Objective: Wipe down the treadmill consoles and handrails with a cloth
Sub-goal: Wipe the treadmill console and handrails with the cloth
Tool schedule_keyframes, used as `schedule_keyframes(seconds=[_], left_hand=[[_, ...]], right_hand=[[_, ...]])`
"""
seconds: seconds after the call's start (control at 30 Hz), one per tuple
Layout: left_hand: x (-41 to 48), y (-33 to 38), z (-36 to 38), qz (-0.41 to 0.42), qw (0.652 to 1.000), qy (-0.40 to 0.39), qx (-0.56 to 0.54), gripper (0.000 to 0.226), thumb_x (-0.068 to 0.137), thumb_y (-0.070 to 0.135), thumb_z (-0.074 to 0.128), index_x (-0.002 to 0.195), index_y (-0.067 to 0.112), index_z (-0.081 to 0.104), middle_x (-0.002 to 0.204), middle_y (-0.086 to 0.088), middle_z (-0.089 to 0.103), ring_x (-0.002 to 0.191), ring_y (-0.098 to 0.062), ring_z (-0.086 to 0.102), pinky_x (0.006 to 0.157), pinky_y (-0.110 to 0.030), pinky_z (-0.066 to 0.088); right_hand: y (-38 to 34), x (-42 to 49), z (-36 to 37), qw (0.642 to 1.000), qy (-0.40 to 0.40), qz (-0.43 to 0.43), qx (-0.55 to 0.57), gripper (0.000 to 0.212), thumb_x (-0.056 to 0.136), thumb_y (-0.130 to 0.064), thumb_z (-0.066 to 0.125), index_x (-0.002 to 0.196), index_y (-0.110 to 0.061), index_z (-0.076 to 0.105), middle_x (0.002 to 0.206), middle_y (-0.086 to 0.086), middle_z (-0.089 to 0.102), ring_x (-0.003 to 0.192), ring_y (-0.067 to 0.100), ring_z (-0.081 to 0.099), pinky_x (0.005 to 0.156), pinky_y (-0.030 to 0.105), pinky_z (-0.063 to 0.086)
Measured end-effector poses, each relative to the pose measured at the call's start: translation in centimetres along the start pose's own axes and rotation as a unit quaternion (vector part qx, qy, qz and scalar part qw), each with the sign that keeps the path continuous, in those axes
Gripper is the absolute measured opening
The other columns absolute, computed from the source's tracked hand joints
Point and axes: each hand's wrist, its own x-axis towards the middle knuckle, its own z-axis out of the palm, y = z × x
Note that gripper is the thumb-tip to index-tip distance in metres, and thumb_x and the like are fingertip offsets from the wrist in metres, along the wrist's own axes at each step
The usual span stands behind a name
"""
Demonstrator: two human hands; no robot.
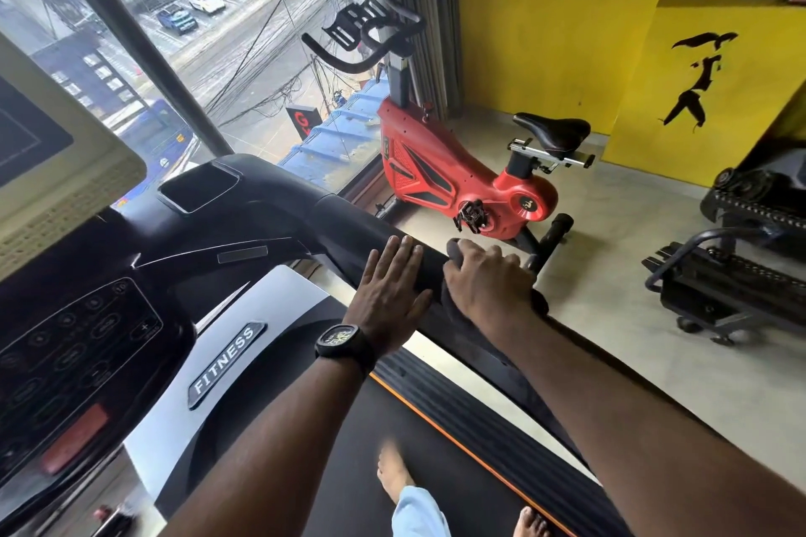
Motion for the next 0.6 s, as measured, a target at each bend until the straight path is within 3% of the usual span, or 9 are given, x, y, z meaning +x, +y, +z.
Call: schedule_keyframes(seconds=[0.03, 0.13, 0.3, 0.4, 0.47, 0.6], left_hand=[[0.0, 0.0, 0.1, -0.001, 1.000, -0.003, 0.001, 0.081, 0.093, 0.060, 0.018, 0.160, 0.016, 0.013, 0.168, -0.005, 0.004, 0.150, -0.012, -0.016, 0.122, -0.032, -0.015], [-0.1, 0.0, 0.2, -0.002, 1.000, -0.001, -0.001, 0.082, 0.092, 0.062, 0.013, 0.160, 0.015, 0.013, 0.168, -0.004, 0.005, 0.152, -0.014, -0.014, 0.122, -0.034, -0.014], [0.0, 0.3, 0.0, -0.008, 1.000, -0.006, 0.006, 0.081, 0.092, 0.060, 0.017, 0.160, 0.016, 0.012, 0.168, -0.004, 0.004, 0.153, -0.017, -0.012, 0.124, -0.037, -0.010], [-0.1, 0.4, -0.1, -0.006, 1.000, -0.013, 0.005, 0.084, 0.090, 0.062, 0.011, 0.160, 0.016, 0.012, 0.168, -0.004, 0.003, 0.153, -0.016, -0.013, 0.124, -0.037, -0.012], [-0.1, 0.5, 0.0, -0.002, 1.000, -0.011, 0.002, 0.084, 0.091, 0.062, 0.011, 0.160, 0.016, 0.013, 0.168, -0.004, 0.004, 0.153, -0.016, -0.012, 0.123, -0.036, -0.012], [-0.1, 0.5, 0.1, -0.003, 1.000, -0.005, 0.000, 0.080, 0.093, 0.060, 0.018, 0.160, 0.017, 0.015, 0.168, -0.004, 0.007, 0.153, -0.016, -0.011, 0.123, -0.036, -0.013]], right_hand=[[-0.4, -1.5, 0.6, 0.998, 0.041, -0.028, -0.047, 0.047, 0.099, -0.047, 0.041, 0.140, -0.026, 0.052, 0.125, 0.016, 0.063, 0.115, 0.037, 0.059, 0.091, 0.049, 0.046], [0.0, -2.4, 0.9, 0.992, 0.048, -0.101, -0.055, 0.051, 0.096, -0.046, 0.047, 0.145, -0.029, 0.048, 0.125, 0.016, 0.063, 0.113, 0.036, 0.059, 0.088, 0.049, 0.048], [1.0, 1.4, -0.5, 0.997, -0.054, -0.004, 0.056, 0.050, 0.101, -0.052, 0.035, 0.142, -0.027, 0.050, 0.129, 0.018, 0.062, 0.119, 0.038, 0.057, 0.092, 0.046, 0.046], [-0.2, -2.0, 0.7, 0.997, 0.047, -0.031, -0.049, 0.049, 0.100, -0.047, 0.041, 0.144, -0.026, 0.048, 0.127, 0.017, 0.062, 0.116, 0.037, 0.058, 0.092, 0.051, 0.046], [-0.1, -3.1, 1.0, 0.993, 0.064, -0.068, -0.073, 0.050, 0.097, -0.046, 0.045, 0.143, -0.028, 0.049, 0.125, 0.015, 0.063, 0.114, 0.036, 0.060, 0.091, 0.051, 0.046], [1.2, 1.1, -0.3, 0.998, -0.045, -0.028, 0.034, 0.053, 0.099, -0.053, 0.035, 0.143, -0.028, 0.049, 0.131, 0.016, 0.062, 0.119, 0.037, 0.057, 0.093, 0.047, 0.046]])
